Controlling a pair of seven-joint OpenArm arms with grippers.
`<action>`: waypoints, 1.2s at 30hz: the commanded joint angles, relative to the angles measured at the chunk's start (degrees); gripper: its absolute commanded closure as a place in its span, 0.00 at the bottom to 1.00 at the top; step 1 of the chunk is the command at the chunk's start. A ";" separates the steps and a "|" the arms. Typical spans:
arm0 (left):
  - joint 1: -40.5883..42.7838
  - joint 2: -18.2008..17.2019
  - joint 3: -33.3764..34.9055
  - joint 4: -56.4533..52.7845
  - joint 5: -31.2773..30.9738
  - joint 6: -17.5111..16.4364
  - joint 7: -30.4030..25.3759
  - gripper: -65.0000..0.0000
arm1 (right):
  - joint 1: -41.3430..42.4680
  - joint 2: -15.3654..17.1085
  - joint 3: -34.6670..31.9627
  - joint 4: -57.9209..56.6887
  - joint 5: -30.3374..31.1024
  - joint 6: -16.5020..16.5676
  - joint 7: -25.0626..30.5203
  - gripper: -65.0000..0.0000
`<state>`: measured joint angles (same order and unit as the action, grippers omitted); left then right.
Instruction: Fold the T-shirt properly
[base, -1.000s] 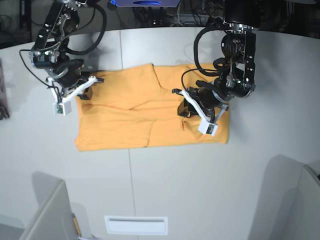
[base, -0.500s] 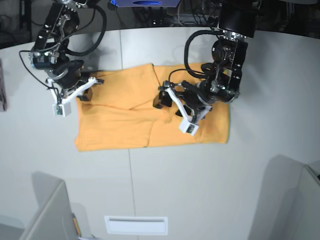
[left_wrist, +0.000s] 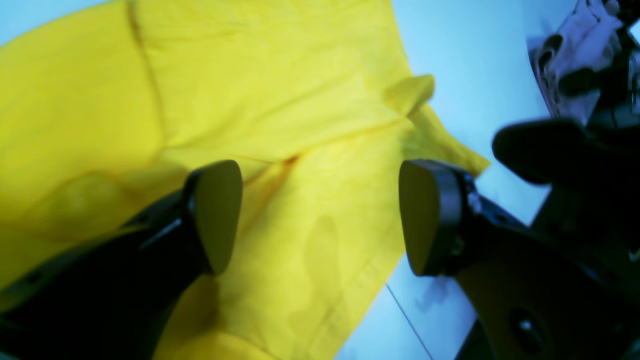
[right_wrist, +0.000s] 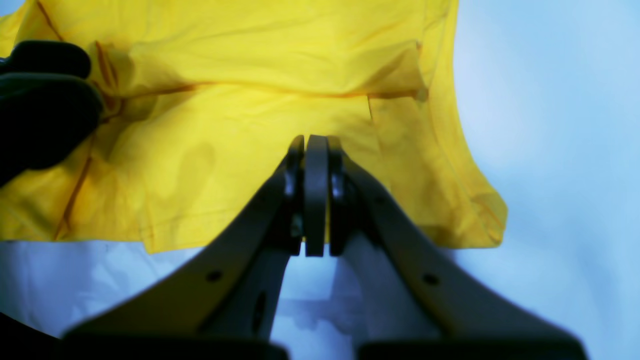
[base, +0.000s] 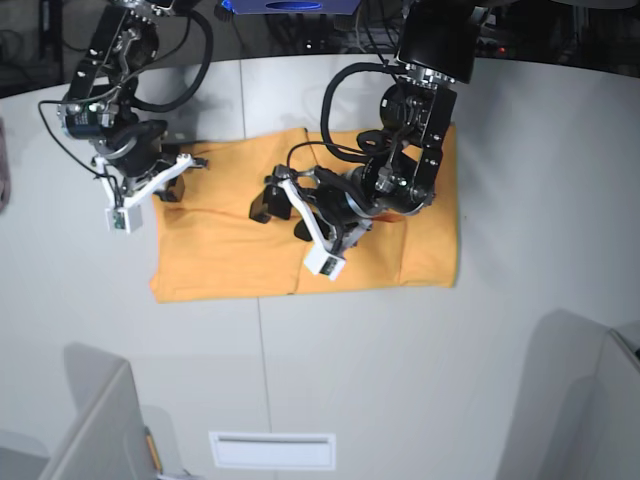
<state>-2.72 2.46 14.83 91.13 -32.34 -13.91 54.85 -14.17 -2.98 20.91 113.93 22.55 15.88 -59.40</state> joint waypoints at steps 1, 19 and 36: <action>-0.84 0.40 0.51 1.66 -0.76 -0.55 -0.83 0.28 | 0.42 0.39 0.15 0.75 0.80 0.08 1.07 1.00; 9.89 -17.36 -14.17 12.74 -0.67 6.48 -0.83 1.00 | 0.94 0.74 0.15 -0.30 0.71 0.08 1.07 1.00; 9.27 -14.20 0.33 10.45 -0.94 6.48 -0.83 1.00 | 1.91 0.39 0.24 -0.30 0.71 0.08 -0.87 1.00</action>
<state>7.07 -11.44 15.53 100.88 -33.01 -7.40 54.72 -12.78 -2.74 21.04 112.64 22.50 15.88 -61.30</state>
